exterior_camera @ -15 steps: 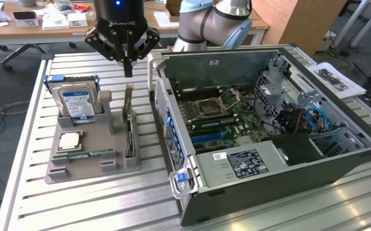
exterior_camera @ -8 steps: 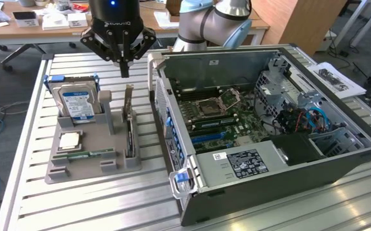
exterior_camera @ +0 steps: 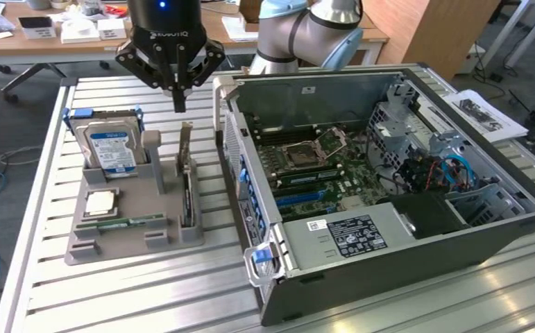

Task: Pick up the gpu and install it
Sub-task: 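Reach for the gpu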

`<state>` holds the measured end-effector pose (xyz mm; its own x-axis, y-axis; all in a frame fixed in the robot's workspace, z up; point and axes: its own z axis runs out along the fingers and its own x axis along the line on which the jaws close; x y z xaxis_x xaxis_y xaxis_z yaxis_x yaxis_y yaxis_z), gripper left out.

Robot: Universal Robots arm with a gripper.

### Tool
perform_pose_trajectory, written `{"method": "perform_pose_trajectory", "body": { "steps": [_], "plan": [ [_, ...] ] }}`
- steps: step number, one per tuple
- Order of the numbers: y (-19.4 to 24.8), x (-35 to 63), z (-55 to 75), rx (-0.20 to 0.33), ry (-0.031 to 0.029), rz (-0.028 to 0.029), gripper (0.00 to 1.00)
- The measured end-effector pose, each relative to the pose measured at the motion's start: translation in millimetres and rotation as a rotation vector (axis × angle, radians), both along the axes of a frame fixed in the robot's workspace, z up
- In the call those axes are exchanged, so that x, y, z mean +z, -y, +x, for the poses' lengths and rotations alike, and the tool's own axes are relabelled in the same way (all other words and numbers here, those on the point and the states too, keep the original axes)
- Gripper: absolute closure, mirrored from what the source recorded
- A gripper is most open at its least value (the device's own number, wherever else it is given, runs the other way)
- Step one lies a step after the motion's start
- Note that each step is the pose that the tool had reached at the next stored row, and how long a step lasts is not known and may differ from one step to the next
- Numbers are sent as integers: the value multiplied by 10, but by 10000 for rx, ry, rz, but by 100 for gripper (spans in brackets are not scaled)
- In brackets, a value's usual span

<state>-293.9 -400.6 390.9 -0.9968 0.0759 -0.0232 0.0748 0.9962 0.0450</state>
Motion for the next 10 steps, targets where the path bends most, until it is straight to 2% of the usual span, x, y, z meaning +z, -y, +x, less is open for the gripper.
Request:
{"method": "perform_pose_trajectory", "body": {
  "steps": [10],
  "plan": [
    [128, -1, -53, 0, 1, -9, 89]
  ]
}}
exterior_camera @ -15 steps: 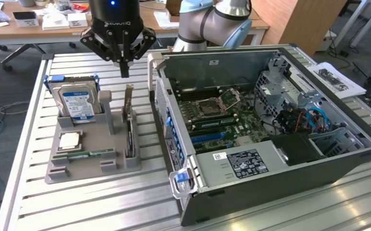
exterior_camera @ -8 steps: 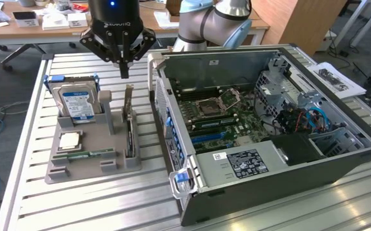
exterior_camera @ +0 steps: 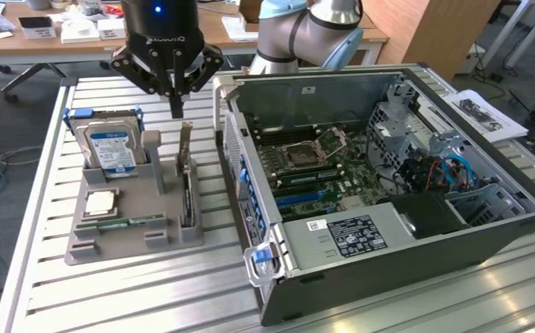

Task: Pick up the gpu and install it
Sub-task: 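Reach for the gpu, then pick up the gpu and move the gpu toward the slot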

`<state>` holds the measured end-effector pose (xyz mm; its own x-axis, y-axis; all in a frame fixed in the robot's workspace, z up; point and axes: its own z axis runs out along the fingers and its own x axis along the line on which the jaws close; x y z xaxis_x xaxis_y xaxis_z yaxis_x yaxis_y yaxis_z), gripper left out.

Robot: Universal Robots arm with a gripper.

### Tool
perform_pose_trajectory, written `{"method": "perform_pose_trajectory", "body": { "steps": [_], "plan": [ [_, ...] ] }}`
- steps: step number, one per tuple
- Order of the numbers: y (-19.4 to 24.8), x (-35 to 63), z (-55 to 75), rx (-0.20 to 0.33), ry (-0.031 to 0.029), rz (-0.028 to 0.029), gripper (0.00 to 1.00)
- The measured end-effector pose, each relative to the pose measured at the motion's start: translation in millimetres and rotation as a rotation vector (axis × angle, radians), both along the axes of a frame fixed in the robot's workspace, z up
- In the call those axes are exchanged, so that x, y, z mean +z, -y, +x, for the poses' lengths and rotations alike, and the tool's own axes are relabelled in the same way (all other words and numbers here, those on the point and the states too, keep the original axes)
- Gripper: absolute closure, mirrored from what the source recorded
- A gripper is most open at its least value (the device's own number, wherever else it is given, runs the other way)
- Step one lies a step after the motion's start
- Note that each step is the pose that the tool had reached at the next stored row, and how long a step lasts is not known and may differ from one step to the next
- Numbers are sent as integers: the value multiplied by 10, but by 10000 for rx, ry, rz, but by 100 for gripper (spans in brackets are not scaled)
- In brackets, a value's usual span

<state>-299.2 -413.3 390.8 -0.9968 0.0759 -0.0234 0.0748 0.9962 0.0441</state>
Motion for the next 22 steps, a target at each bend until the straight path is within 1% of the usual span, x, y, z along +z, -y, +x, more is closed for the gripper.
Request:
{"method": "perform_pose_trajectory", "body": {
  "steps": [7, 14, 15, 22],
  "plan": [
    [90, -1, -47, 0, -3, -21, 89],
    [167, -5, -98, 0, -10, -44, 89],
    [174, -6, -102, 0, -12, -47, 89],
    [176, -6, -102, 0, -13, -48, 89]
  ]
}}
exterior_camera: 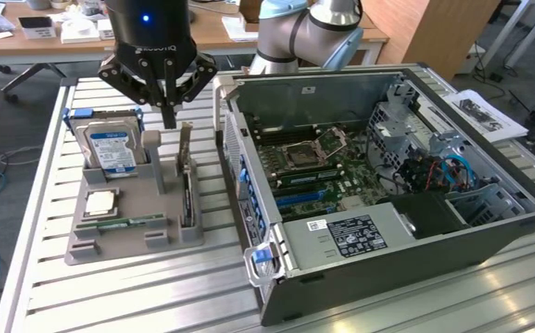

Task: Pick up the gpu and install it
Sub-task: 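Pick up the gpu and move the gpu toward the slot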

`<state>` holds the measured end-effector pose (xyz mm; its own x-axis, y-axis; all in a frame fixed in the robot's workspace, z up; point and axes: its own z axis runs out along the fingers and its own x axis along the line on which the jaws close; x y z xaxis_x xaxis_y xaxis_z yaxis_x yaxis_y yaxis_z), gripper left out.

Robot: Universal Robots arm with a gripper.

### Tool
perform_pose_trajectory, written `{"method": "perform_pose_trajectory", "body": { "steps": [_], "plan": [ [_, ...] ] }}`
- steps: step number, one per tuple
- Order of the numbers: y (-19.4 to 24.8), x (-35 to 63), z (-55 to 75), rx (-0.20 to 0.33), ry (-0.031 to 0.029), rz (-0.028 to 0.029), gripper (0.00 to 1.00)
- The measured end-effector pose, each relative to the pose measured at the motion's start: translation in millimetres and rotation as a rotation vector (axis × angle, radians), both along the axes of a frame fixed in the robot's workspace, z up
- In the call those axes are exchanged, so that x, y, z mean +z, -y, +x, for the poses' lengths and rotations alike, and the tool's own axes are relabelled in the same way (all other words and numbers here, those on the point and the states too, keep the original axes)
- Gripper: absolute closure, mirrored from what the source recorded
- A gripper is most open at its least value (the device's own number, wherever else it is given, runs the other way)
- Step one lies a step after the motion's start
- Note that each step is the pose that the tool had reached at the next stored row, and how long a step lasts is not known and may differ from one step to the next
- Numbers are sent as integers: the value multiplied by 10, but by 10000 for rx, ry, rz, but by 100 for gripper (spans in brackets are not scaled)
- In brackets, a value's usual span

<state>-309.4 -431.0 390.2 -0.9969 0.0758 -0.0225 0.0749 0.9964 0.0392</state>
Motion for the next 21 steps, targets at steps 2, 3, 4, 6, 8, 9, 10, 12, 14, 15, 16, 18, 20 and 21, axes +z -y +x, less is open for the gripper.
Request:
{"method": "perform_pose_trajectory", "body": {
  "steps": [2, 3, 4, 6, 8, 9, 10, 12, 14, 15, 16, 18, 20, 21],
  "plan": [
    [0, 0, 0, 0, 0, -1, 89],
    [0, 0, 0, 0, 0, 0, 89],
    [0, 0, 0, 0, 0, -1, 89],
    [0, 0, 0, 0, 0, 0, 89],
    [0, 0, 0, 0, 0, 0, 89],
    [0, 0, 0, 0, 0, 0, 89],
    [0, 0, 0, 0, 0, 0, 83],
    [0, 0, 0, 0, 0, 0, 77],
    [0, 0, 0, 0, 0, 0, 65],
    [0, 0, 0, 0, 0, 0, 65],
    [0, 0, 0, -1, 0, 0, 59],
    [0, 0, 0, 0, 0, 0, 53],
    [0, 0, 0, 0, -1, 0, 53],
    [0, 0, 0, 0, 0, 0, 53]
  ]
}}
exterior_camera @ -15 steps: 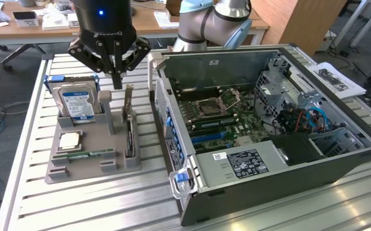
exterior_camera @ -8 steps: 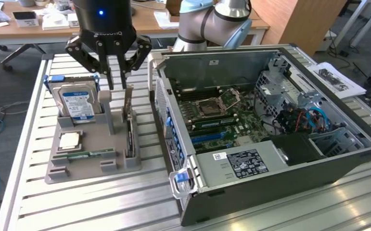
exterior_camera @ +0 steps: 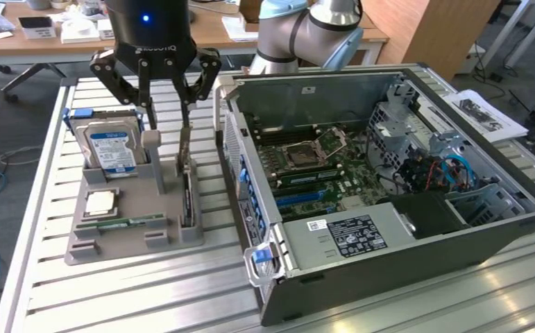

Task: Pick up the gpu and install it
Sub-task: 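Pick up the gpu and move the gpu toward the slot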

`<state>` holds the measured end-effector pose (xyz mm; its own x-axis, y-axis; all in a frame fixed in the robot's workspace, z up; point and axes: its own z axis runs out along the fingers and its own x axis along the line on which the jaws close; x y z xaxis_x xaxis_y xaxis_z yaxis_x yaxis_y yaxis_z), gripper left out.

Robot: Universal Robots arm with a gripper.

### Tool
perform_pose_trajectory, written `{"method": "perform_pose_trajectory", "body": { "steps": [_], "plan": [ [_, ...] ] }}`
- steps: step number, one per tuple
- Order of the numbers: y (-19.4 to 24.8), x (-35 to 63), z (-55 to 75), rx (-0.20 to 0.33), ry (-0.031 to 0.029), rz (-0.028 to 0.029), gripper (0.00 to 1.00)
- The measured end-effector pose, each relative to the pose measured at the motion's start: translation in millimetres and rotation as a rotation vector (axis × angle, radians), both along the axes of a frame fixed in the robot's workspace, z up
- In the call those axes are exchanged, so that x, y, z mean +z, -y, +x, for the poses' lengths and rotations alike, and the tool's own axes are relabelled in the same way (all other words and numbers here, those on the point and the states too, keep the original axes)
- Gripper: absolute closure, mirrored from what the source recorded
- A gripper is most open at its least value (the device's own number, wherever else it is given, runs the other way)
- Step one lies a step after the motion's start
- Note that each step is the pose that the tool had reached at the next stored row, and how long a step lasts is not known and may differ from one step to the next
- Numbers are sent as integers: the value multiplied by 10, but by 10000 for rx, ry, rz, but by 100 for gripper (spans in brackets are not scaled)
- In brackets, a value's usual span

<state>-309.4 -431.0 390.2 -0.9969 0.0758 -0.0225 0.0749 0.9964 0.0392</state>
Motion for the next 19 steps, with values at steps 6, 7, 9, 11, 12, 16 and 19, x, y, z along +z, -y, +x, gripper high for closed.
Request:
{"method": "perform_pose_trajectory", "body": {
  "steps": [6, 7, 9, 11, 12, 16, 19],
  "plan": [
    [0, -47, 0, -1, 2, 10, 53],
    [0, -64, 0, -1, 5, 11, 53],
    [0, -97, 0, 0, 8, 11, 53],
    [0, -135, 0, 0, 11, 12, 53],
    [0, -153, 0, 1, 10, 11, 53],
    [0, -224, 0, 0, 10, 11, 53],
    [0, -280, 0, 0, 10, 11, 53]
  ]
}}
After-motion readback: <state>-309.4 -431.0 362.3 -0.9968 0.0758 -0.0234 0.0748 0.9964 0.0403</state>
